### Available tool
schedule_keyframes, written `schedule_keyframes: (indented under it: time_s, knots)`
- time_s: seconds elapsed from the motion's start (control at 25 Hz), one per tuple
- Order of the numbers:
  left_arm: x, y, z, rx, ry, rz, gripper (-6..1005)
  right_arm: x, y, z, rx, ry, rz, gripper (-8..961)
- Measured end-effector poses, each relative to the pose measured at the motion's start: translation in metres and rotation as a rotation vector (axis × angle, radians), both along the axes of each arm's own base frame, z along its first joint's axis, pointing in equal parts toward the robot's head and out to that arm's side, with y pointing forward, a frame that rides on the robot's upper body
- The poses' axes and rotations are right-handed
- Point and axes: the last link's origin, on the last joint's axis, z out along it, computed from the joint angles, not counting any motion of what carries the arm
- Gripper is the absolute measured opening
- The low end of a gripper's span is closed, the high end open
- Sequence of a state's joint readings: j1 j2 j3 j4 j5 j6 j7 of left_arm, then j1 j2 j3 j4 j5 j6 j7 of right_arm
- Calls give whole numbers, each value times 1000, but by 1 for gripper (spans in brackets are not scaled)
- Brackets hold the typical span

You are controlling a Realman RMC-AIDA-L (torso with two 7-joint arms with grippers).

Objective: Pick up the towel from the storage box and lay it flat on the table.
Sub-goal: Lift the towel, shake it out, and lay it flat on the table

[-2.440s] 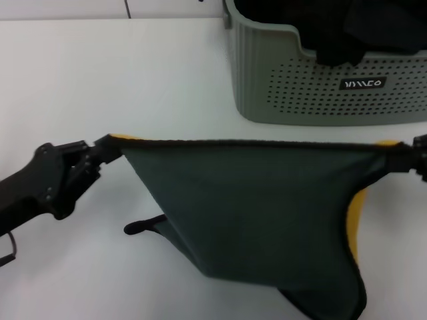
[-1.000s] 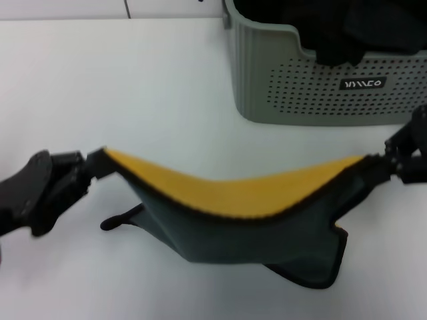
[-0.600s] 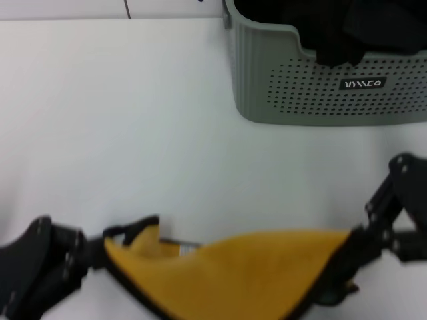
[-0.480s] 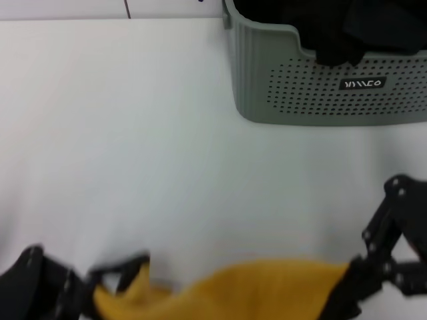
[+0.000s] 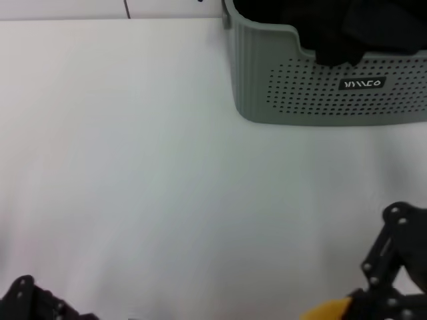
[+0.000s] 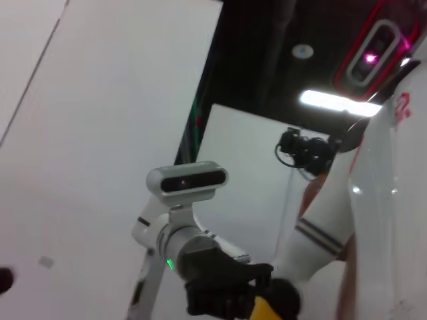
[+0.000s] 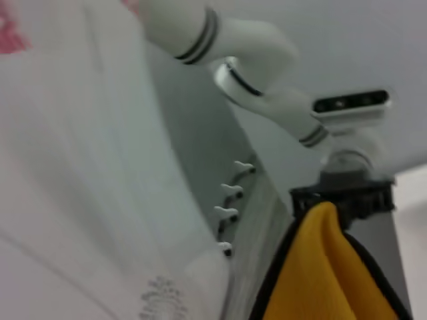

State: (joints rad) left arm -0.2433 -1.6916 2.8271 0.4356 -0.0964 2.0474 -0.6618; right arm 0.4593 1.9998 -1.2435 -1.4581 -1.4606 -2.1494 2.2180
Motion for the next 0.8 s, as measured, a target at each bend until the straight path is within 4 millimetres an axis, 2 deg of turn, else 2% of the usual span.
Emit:
schedule_keyframes:
  time_s: [0.12, 0.28, 0.44, 0.64, 0.8]
  knots:
    - [-10, 3, -10, -9, 52, 61, 47, 19, 12, -21, -20, -79, -91, 22]
    - [-20, 21, -30, -30, 135, 172, 48, 47, 31, -50, -44, -138, -221, 22]
    - [-15, 49, -42, -49, 206, 201, 50, 63, 47, -55, -23, -176, -310, 22]
    - [-8, 84, -43, -5, 243, 255, 51, 75, 67, -61, 46, -287, -374, 23]
    - [-11, 111, -45, 56, 281, 368, 52, 84, 80, -68, 96, -397, -408, 23]
